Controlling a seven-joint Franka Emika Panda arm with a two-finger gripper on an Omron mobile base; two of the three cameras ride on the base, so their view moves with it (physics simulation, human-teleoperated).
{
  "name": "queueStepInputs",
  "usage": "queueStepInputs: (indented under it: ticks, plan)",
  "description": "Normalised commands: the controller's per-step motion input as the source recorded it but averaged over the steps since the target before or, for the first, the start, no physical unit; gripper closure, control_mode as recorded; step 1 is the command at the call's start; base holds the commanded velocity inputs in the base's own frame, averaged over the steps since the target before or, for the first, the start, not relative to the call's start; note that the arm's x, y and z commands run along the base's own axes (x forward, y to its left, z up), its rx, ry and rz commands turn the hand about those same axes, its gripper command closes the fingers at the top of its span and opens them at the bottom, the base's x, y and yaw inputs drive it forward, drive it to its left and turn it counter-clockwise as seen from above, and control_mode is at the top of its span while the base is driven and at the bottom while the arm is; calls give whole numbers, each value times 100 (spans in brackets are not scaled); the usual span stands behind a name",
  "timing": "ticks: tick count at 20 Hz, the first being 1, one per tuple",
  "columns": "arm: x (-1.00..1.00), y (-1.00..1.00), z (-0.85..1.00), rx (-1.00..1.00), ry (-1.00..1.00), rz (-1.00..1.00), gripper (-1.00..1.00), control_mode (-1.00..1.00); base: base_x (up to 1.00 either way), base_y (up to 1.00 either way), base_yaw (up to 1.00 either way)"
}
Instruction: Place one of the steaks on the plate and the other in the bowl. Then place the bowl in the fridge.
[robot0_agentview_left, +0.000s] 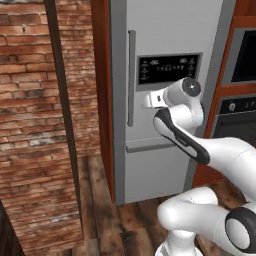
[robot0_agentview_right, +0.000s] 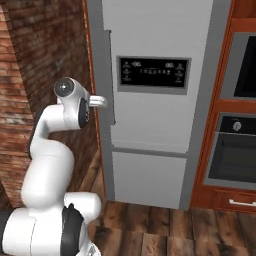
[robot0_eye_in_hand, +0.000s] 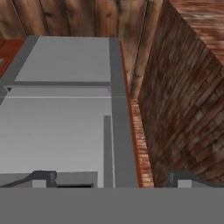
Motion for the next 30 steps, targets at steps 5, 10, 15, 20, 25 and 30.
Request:
queueStepInputs:
  ticks: [5, 10, 15, 20, 25, 30]
  plan:
    - [46, 0, 0, 0, 0, -3, -100, -100, 0, 0, 0]
    - [49, 0, 0, 0, 0, -1, -100, -100, 0, 0, 0]
    - [40, 0, 0, 0, -3, 0, -100, -100, 0, 0, 0]
    - [50, 0, 0, 0, -1, 0, -100, -100, 0, 0, 0]
    - [64, 3, 0, 0, -4, 0, -100, -100, 0, 0, 0]
    - [67, 0, 0, 0, -3, 0, -100, -100, 0, 0, 0]
